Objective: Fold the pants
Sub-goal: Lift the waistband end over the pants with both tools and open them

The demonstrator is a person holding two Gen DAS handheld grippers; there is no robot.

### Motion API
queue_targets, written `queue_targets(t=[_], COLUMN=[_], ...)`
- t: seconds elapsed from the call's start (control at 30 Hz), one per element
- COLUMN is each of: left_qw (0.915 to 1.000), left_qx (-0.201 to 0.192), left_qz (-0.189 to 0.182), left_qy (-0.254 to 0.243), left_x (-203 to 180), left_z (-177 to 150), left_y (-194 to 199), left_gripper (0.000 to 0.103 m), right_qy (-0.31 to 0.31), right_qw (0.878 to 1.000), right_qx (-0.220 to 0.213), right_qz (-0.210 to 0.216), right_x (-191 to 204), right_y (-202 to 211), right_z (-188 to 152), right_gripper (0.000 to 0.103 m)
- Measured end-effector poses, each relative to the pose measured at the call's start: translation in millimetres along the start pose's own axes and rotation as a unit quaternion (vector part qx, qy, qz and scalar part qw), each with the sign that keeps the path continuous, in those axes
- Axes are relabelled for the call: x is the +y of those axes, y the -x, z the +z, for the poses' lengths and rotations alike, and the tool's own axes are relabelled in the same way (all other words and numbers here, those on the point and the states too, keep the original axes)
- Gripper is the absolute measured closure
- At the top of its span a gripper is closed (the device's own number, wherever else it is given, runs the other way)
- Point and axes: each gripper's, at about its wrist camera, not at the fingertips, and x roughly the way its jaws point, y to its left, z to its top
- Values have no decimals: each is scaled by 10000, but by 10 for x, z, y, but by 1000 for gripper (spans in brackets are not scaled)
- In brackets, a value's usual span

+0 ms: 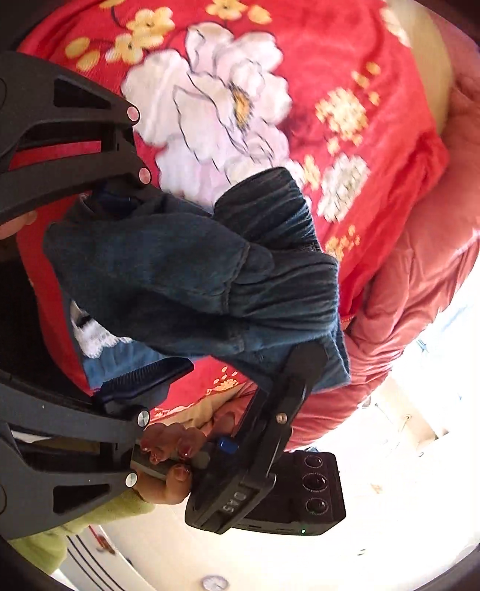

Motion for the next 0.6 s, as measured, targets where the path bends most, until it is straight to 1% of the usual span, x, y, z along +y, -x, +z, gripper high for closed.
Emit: queue_targets(t=[0.13, 0.2, 0.3, 0.33, 0.4, 0.47, 0.5, 0.6], left_qw=[9994, 9981, 9971, 9968, 9970, 9967, 9961, 9940], left_qx=[-58, -40, 30, 64, 179, 261, 282, 355], left_qz=[183, 345, 397, 396, 271, 128, 52, -243], left_qy=[-304, -506, -651, -689, -699, -753, -838, -1002], left_x=[-267, -395, -474, -472, -517, -580, -608, -671], left_z=[-20, -58, -81, -105, -134, -159, -196, -281], left_y=[-146, -256, -416, -429, -513, -553, -538, -493], left_gripper=[42, 42, 42, 42, 40, 38, 38, 37], right_qy=[-146, -217, -382, -447, -601, -858, -986, -1034], right_qw=[9995, 9990, 9980, 9975, 9961, 9935, 9912, 9874], right_qx=[-265, -372, -477, -518, -577, -684, -730, -700], right_qz=[-69, -121, -169, -184, -274, -316, -488, -970], right_x=[-208, -309, -451, -506, -606, -737, -800, -838], right_y=[265, 358, 463, 503, 582, 706, 783, 944], right_z=[-100, -168, -276, -328, -424, -546, -621, -795], right_gripper=[65, 64, 63, 61, 45, 41, 38, 38])
